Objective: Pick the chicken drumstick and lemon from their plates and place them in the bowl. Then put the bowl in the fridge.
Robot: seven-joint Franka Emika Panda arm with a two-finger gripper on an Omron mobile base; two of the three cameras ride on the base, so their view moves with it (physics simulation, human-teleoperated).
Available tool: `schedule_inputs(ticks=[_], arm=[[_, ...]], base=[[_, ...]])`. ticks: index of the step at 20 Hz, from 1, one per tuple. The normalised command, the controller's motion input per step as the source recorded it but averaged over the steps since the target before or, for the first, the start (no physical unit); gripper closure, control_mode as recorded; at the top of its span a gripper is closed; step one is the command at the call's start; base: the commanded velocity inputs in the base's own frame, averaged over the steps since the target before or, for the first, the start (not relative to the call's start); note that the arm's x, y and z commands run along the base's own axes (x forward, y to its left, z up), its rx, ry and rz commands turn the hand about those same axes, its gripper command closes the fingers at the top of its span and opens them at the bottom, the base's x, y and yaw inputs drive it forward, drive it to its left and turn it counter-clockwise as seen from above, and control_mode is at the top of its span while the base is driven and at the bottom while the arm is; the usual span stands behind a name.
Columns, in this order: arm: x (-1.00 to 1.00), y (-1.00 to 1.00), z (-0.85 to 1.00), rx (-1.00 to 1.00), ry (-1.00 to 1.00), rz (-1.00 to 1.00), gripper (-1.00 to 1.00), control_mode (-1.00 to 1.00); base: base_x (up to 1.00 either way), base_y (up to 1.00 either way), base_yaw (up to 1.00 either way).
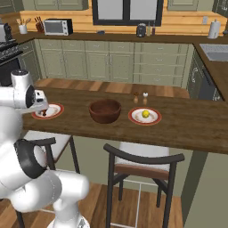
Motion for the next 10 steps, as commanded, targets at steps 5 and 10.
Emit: schedule_inputs(ticks=[5,10], arm=[[-0.26,-0.03,-0.06,0.02,-0.09,0.0,-1.0,-1.0],[0.23,0.32,-0.22,0.0,-0.14,0.0,-1.0,-1.0]], base=[[0.0,0.0,0.0],[0.0,0.0,0.0]])
